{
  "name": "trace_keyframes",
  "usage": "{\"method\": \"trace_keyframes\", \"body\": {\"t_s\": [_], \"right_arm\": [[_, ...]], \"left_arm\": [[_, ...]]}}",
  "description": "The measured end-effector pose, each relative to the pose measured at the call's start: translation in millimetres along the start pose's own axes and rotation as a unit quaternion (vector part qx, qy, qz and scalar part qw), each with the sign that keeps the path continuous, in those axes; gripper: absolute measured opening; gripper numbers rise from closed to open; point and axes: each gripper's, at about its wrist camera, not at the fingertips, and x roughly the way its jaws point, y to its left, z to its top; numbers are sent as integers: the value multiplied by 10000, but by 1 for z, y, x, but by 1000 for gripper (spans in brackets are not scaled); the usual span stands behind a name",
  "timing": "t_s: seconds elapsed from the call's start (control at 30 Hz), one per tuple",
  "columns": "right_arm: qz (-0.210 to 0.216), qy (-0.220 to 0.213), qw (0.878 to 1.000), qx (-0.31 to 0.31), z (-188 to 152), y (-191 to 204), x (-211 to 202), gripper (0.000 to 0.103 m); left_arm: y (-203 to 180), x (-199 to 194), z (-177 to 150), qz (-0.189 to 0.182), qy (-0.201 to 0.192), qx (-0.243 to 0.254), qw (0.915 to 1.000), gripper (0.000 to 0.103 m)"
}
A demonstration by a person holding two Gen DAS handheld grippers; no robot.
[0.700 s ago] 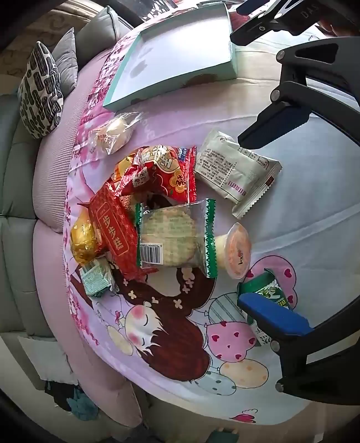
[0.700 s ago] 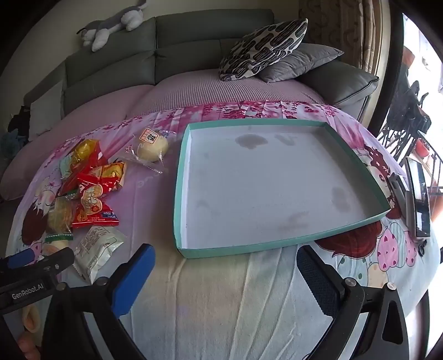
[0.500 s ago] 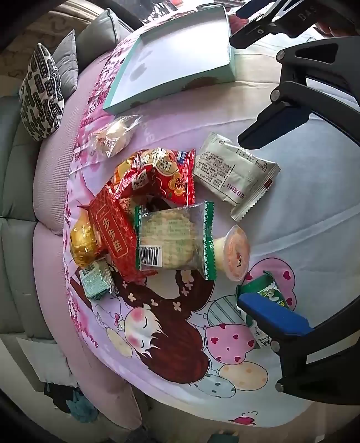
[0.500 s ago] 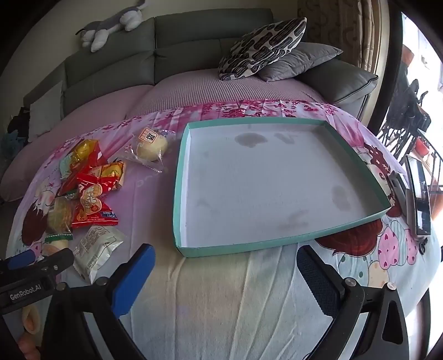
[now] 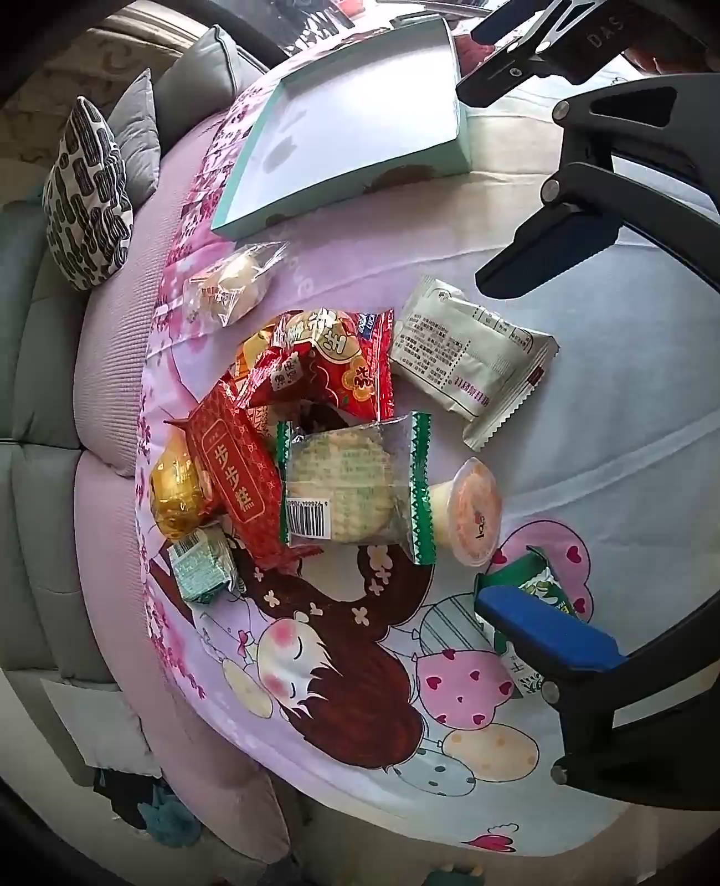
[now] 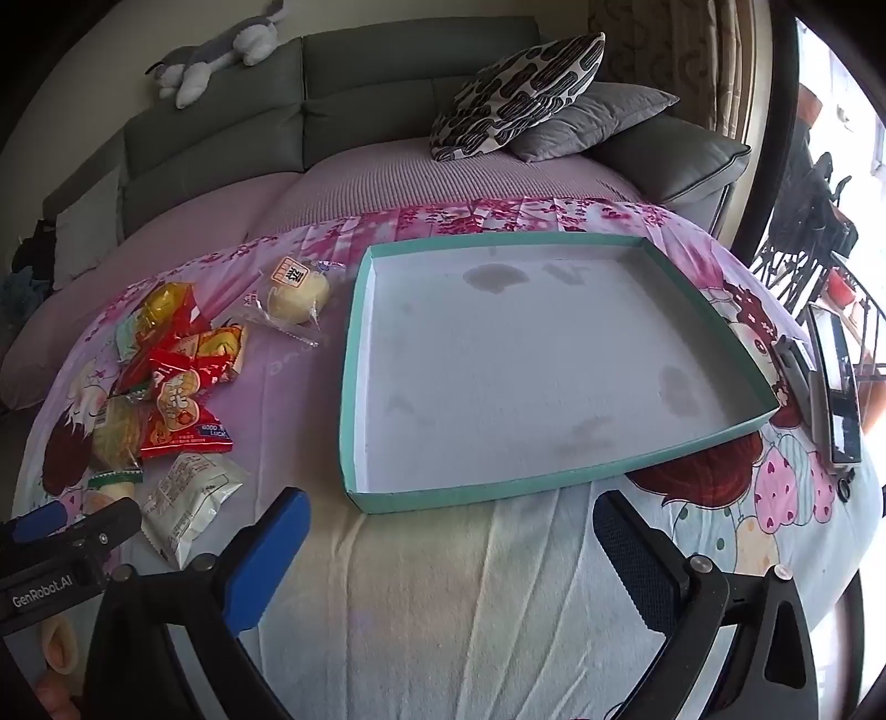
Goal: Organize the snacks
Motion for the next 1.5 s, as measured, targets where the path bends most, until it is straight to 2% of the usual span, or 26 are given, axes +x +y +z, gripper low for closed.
{"method": "trace_keyframes", "body": {"t_s": [1.5], "right_arm": [[237, 217, 9989, 335, -1, -14, 9, 103]], "left_arm": [[-1, 6, 3, 262, -135, 11, 9996, 103]]}}
